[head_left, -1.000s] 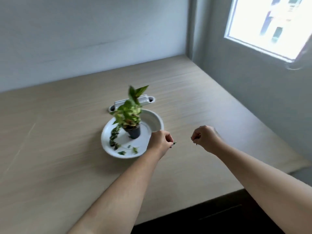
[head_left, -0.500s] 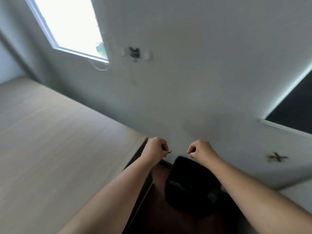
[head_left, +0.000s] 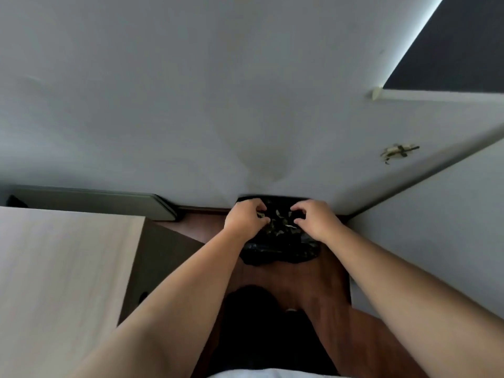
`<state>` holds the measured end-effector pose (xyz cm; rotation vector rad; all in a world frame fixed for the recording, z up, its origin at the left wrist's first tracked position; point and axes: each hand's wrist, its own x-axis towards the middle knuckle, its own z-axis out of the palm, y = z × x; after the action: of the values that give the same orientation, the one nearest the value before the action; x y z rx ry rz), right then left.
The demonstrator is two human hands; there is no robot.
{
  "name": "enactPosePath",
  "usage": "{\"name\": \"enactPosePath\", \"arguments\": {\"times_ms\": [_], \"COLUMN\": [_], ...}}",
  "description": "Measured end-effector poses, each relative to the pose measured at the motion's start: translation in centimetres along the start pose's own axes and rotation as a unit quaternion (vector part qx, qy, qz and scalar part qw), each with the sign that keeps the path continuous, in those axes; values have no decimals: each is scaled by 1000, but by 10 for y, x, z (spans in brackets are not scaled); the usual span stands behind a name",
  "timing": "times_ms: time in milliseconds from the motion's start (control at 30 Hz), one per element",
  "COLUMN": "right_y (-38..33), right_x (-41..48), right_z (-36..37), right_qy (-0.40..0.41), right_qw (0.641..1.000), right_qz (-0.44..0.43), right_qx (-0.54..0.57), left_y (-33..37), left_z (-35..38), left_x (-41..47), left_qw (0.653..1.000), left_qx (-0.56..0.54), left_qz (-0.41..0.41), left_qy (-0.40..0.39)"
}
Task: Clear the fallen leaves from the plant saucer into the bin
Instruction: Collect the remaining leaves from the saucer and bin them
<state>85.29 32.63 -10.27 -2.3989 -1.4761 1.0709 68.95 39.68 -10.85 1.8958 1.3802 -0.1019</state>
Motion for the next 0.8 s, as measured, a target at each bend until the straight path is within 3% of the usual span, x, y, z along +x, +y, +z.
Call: {"name": "enactPosePath", "arguments": {"times_ms": [167,367,600,800], "right_y": [13,-22,-130,-252], "right_x": [-4,-17,-57,-135], "right_z": [4,-20,-17,45], "right_qy": [-32,-30,-24,-87], "right_qw": [999,999,982,921], "right_qz": [22,-30,-185,-369], "right_qx": [-12,-31,-37,-92], "left_y": [-12,-20,-49,-114], "left_z": [-9,-41,-87,-119], "left_x": [-2,-42,-144,-281], "left_qw": [999,999,981,932], "left_qx": [29,-8,-37,-80], "left_qz": [-7,-42,-85,-195], "left_qy": [-36,29,171,297]}}
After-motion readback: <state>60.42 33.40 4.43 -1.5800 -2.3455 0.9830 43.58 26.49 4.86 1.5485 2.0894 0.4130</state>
